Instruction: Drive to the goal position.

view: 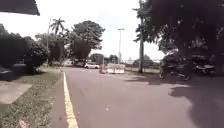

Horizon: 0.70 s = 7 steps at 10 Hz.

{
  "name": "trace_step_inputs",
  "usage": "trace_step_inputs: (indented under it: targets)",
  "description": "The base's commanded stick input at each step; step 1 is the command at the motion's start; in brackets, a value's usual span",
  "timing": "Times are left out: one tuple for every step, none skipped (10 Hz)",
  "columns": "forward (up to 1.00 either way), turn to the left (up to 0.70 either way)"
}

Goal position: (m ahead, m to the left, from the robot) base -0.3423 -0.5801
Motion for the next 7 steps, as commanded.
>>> trace_step_inputs:
  targets:
    - [-0.45, 0.0]
    - [-0.45, 0.0]
    - [-0.45, 0.0]
    - [-0.45, 0.02]
    - [-0.45, 0.09]
    - [-0.42, 0.15]
    - [-0.01, 0.01]
